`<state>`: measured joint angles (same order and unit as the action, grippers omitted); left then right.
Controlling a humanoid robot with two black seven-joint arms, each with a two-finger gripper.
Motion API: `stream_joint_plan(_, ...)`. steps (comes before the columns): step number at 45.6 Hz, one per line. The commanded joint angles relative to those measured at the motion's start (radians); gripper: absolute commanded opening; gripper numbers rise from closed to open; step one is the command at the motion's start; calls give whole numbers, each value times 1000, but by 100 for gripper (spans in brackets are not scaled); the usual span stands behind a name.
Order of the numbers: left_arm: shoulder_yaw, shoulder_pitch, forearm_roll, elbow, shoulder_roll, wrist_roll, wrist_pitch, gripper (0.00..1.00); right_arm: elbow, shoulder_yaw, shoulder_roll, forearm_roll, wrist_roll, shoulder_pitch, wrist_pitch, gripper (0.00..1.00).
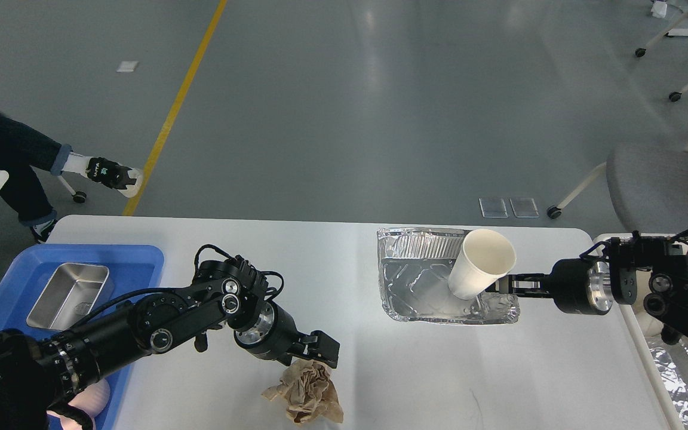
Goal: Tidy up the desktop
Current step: 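Reach the left gripper to the crumpled paper bag and grasp it, then carry the paper bag over the foil tray and drop it in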
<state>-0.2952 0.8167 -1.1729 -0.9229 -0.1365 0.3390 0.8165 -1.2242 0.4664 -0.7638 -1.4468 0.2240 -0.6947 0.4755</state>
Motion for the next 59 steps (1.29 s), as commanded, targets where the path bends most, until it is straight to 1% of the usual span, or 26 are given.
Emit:
stream_joint_plan(1, 27, 5, -1, -7, 0, 11, 7, 78, 0, 0, 0, 0, 0, 1, 0, 0)
stream_joint_plan(4, 36, 7, -4, -7, -3, 18, 10, 58, 0, 0, 0, 0, 0, 1, 0, 0)
stream_joint_plan(7, 51, 9, -4, -8, -3, 32, 13, 47, 0, 0, 0, 0, 0, 4, 0, 0)
stream_joint_plan(8, 57, 9, -4, -13, -3, 38, 16, 42, 0, 0, 1, -1, 0, 6, 0, 0)
stream_joint_plan(9, 64, 9, -4, -13, -2, 44, 15, 34, 0, 0, 0, 0, 0, 6, 0, 0)
stream_joint_plan(10, 68, 4, -5, -5, 1, 41, 0, 21, 0, 0, 0, 0, 0, 6, 0, 0)
stream_joint_plan(11, 70, 2, -10, -1, 3, 47, -10, 21, 0, 0, 0, 0, 0, 6, 0, 0)
stream_joint_plan(12, 71, 7, -11, -1, 0, 41, -14, 21, 0, 0, 0, 0, 0, 6, 0, 0)
stream_joint_plan(18, 74, 13, -16, -5, 1, 44, -5, 20, 0, 0, -2, 0, 0, 7, 0, 0)
stream_joint_plan(22, 74, 22, -16, -5, -2, 55, -7, 13, 0, 0, -2, 0, 0, 7, 0, 0)
stream_joint_plan(24, 74, 28, -16, -5, -5, 60, -10, 4, 0, 0, -2, 0, 0, 7, 0, 0)
stream_joint_plan(25, 74, 28, -16, -5, -8, 64, -11, 2, 0, 0, -2, 0, 0, 7, 0, 0)
stream_joint_plan(27, 74, 32, -16, -10, -15, 71, -13, 1, -3, 0, -2, 0, 0, 7, 0, 0)
stream_joint_plan(32, 59, 35, -17, -17, -46, 66, -20, 0, -5, 0, -2, 0, 0, 9, 0, 0)
stream_joint_plan(37, 12, 47, -14, -72, -150, 58, -19, 1, -5, 8, -9, 0, 0, 23, 0, 0)
stream_joint_plan(43, -70, 33, -8, -178, -351, 49, 4, 2, -5, 12, -11, 0, 0, 32, 0, 0)
stream_joint_plan(46, -114, 29, -4, -227, -461, 22, 16, 2, -5, 14, -11, 0, 0, 32, 0, 0)
stream_joint_plan(49, -180, 13, -1, -272, -569, -26, 32, 2, -5, 20, -12, 0, 0, 32, 0, 0)
stream_joint_plan(54, -320, -30, 27, -341, -728, -124, 68, 4, -11, 47, -14, 0, 0, 34, 0, 0)
stream_joint_plan(59, -476, -67, 62, -352, -856, -221, 138, 4, -29, 49, -20, 0, 0, 34, 2, 0)
